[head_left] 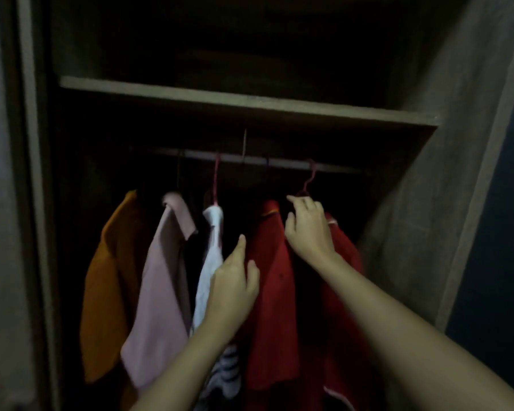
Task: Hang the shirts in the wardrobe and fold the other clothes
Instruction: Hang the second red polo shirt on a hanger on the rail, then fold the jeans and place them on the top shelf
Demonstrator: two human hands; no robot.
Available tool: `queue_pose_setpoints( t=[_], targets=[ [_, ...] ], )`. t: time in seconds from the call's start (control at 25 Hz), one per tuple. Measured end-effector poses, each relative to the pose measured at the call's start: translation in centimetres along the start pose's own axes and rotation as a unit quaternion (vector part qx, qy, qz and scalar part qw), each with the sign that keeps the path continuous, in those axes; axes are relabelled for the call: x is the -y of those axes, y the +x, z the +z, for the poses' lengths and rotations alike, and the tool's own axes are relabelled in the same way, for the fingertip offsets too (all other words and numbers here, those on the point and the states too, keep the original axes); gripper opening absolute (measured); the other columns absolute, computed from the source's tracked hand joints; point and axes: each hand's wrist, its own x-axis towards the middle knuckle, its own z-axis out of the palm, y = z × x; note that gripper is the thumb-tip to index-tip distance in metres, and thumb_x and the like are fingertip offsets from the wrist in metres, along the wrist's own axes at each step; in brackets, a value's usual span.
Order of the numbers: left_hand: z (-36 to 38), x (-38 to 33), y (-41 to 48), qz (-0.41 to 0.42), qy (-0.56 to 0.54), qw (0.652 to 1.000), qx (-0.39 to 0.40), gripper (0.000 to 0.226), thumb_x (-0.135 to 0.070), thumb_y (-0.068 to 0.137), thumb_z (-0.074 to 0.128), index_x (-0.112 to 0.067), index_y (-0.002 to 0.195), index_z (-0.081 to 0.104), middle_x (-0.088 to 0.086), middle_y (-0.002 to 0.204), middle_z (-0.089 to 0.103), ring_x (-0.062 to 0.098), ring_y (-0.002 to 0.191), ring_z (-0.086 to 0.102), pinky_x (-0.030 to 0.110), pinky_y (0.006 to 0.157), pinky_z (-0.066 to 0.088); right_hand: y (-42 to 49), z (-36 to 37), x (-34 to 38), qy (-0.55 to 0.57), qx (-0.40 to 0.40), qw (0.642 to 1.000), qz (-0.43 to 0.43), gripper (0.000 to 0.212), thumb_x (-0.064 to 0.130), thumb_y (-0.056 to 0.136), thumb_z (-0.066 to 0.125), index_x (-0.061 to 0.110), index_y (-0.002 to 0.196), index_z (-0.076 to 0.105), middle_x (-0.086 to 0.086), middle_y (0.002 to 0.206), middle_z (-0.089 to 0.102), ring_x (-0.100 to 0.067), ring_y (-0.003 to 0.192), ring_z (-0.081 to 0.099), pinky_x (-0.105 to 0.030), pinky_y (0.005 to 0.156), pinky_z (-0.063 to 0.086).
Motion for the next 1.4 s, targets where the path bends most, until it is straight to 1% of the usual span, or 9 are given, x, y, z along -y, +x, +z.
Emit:
queue_pose_setpoints(
  t=[0.08,0.24,0.48,0.64,0.88,1.0,1.12,1.28,1.4],
  targets=[
    [-3.2,1.9,-3.9,-0.018,0.0,1.0,0.009,0.054,-0.023,0.087,0.046,-0.006,0.138,0.045,0.015,0.092,0.071,0.025,0.075,0.066,0.018,0.064,0.037,-3.6,0.4,3.0,0.042,-0.005,0.999,-0.025,0.04,0.004,0.083,0.049,0.003,0.122,0.056,-0.014,0.116,0.059,-0.031,0.107,0.052,-0.026,0.093,0.033],
    [-9.7,6.3,-12.9,-0.056,0.055,0.996,0.032,0.051,-0.026,0.087,0.045,-0.002,0.132,0.051,0.021,0.113,0.066,0.033,0.094,0.067,0.028,0.08,0.04,-11.5,2.5,9.7,0.085,0.04,0.991,-0.094,0.041,0.003,0.078,0.05,0.001,0.117,0.058,-0.018,0.11,0.061,-0.035,0.099,0.054,-0.029,0.091,0.033],
    [-24.5,15.5,-32.9,-0.234,0.17,0.956,0.046,0.048,-0.017,0.093,0.053,-0.003,0.138,0.042,0.018,0.138,0.049,0.03,0.125,0.05,0.034,0.103,0.038,-30.1,8.3,24.2,0.179,0.259,0.941,-0.124,0.04,0.022,0.086,0.041,0.005,0.118,0.058,-0.015,0.11,0.059,-0.033,0.104,0.054,-0.032,0.092,0.036],
    [-31.0,20.1,-46.6,-0.418,0.207,0.882,0.062,0.047,-0.022,0.094,0.049,-0.002,0.136,0.044,0.021,0.135,0.052,0.038,0.117,0.055,0.043,0.094,0.043,-41.1,10.3,31.0,0.192,0.387,0.885,-0.176,0.035,0.023,0.091,0.048,0.006,0.12,0.058,-0.014,0.116,0.057,-0.03,0.108,0.051,-0.038,0.094,0.042],
    [-37.3,23.5,-66.2,-0.624,0.25,0.738,0.066,0.057,-0.025,0.096,0.047,-0.006,0.146,0.026,0.013,0.153,0.026,0.031,0.134,0.038,0.041,0.099,0.039,-55.6,15.0,41.9,0.213,0.52,0.767,-0.311,0.047,0.032,0.086,0.038,0.003,0.117,0.057,-0.02,0.11,0.056,-0.038,0.1,0.053,-0.044,0.085,0.049],
    [-39.1,24.7,-73.9,-0.702,0.244,0.667,0.044,0.057,-0.03,0.097,0.044,-0.005,0.144,0.027,0.019,0.15,0.03,0.034,0.127,0.045,0.04,0.096,0.04,-63.1,17.5,46.7,0.233,0.529,0.716,-0.391,0.046,0.032,0.084,0.043,0.005,0.118,0.06,-0.02,0.103,0.06,-0.039,0.09,0.06,-0.042,0.07,0.054],
    [-39.4,27.0,-79.6,-0.761,0.208,0.614,0.008,0.066,-0.037,0.096,0.046,-0.001,0.146,0.022,0.019,0.151,0.028,0.032,0.134,0.037,0.036,0.105,0.033,-69.5,20.5,50.4,0.247,0.507,0.684,-0.462,0.047,0.019,0.078,0.068,0.003,0.121,0.059,-0.025,0.113,0.059,-0.042,0.096,0.06,-0.042,0.067,0.055],
    [-37.9,29.1,-84.9,-0.805,0.048,0.588,-0.068,0.089,-0.042,0.09,0.054,-0.001,0.148,0.001,0.011,0.154,0.019,0.029,0.14,0.025,0.035,0.109,0.028,-75.4,24.2,53.3,0.243,0.465,0.69,-0.499,0.061,0.023,0.071,0.078,-0.004,0.121,0.055,-0.027,0.117,0.057,-0.041,0.104,0.058,-0.044,0.088,0.049],
    [-36.9,30.1,-87.5,-0.794,-0.128,0.576,-0.148,0.09,-0.027,0.085,0.067,-0.006,0.148,0.006,-0.005,0.139,0.03,0.025,0.129,0.042,0.031,0.088,0.048,-78.0,26.1,54.3,0.24,0.404,0.709,-0.526,0.047,0.034,0.075,0.071,0.005,0.11,0.061,-0.015,0.093,0.061,-0.032,0.083,0.057,-0.038,0.076,0.045]
  ],
)
